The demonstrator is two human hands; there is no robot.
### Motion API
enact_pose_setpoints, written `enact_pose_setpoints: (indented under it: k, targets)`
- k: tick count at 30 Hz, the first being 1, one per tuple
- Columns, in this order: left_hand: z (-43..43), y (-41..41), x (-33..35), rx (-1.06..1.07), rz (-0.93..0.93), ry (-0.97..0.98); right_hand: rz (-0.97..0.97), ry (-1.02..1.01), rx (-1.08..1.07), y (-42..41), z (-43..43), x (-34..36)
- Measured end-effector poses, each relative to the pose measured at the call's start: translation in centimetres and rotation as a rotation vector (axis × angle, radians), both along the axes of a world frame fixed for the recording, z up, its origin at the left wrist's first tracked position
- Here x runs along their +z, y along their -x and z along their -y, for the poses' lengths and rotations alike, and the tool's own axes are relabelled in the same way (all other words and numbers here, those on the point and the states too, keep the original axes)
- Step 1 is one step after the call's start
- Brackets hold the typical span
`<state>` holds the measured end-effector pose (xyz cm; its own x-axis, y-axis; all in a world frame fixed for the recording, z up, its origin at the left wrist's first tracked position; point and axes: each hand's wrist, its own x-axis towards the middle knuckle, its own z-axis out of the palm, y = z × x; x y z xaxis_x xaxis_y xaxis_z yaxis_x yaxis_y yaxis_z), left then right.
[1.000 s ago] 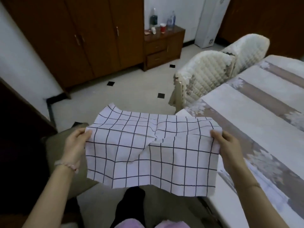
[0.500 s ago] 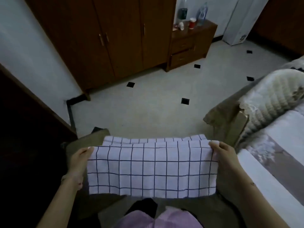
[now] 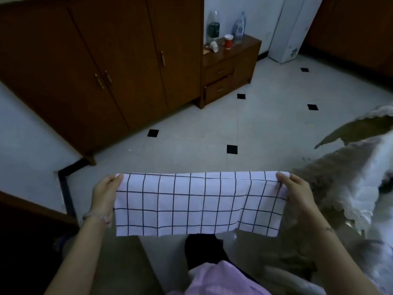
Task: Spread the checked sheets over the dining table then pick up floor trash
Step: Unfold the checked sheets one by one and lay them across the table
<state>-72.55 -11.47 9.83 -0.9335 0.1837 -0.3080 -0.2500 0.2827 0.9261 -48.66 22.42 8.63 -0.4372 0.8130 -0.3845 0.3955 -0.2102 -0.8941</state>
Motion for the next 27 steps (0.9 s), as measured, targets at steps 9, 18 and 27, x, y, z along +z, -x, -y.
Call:
enact_pose_setpoints:
  k: [9,18,27]
  targets:
    - [-18.4,14.5,2.5,-0.122,-0.007,0.022,-0.022,-0.021,-0.209,9.8,-15.4,1.8]
    - [-44.8,23.2,1.1,-0.485,0.051,-0.025,-0.052,-0.057,-0.539,10.3,-31.1,2.4]
    - [-79.7,26.3,2.8,-0.852,0.053,-0.133,0.042,-0.221,-0.944,7.1,-47.1,7.5]
